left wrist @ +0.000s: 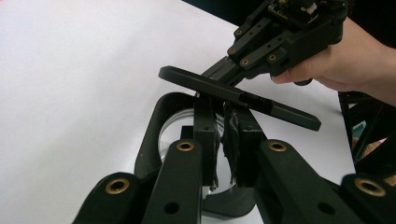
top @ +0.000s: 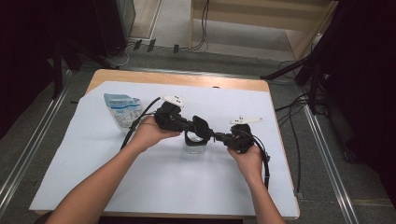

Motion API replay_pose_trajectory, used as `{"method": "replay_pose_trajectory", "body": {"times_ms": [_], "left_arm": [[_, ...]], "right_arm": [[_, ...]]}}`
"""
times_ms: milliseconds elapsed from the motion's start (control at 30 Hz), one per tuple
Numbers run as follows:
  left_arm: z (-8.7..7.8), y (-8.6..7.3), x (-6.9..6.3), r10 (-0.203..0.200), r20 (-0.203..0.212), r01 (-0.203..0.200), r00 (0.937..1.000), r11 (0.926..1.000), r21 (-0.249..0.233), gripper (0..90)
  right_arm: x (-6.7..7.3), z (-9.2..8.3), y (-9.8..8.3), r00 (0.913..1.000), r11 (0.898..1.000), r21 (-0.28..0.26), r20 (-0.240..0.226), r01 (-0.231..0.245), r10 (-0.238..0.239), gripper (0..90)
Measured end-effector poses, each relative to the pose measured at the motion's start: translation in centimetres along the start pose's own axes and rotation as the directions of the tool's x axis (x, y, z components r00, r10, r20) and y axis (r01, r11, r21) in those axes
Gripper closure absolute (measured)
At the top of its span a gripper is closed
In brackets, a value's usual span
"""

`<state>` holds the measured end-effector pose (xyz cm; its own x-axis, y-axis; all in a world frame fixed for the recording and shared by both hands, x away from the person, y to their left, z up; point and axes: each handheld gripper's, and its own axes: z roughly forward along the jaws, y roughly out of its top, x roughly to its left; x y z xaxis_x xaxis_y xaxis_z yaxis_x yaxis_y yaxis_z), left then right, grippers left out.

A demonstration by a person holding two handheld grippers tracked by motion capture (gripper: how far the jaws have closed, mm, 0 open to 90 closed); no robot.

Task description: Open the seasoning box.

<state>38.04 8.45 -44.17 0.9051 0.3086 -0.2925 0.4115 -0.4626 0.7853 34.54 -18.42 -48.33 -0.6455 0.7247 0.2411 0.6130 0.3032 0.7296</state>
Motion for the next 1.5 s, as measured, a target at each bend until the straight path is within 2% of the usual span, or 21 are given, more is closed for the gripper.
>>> {"method": "replay_pose_trajectory", "body": {"times_ms": [700, 1000, 1500], "left_arm": [[2.0, 2.6, -1.2, 0.018, 0.012, -0.018, 0.9998, 0.9998, -0.002, 85.0], [2.9, 3.1, -1.3, 0.019, 0.015, -0.019, 0.9997, 0.9998, 0.004, 85.0], [3.4, 3.1, -1.1, 0.026, 0.001, -0.026, 0.9997, 0.9996, 0.014, 84.5]], "right_arm": [[0.5, 0.0, -0.7, 0.9989, 0.999, -0.024, -0.011, -0.046, 0.046, 90.0], [0.6, 0.0, -0.9, 0.9985, 0.998, -0.028, -0.011, -0.054, 0.054, 90.0], [0.6, 0.0, -1.0, 0.9978, 0.997, -0.033, -0.002, -0.066, 0.066, 90.0]]}}
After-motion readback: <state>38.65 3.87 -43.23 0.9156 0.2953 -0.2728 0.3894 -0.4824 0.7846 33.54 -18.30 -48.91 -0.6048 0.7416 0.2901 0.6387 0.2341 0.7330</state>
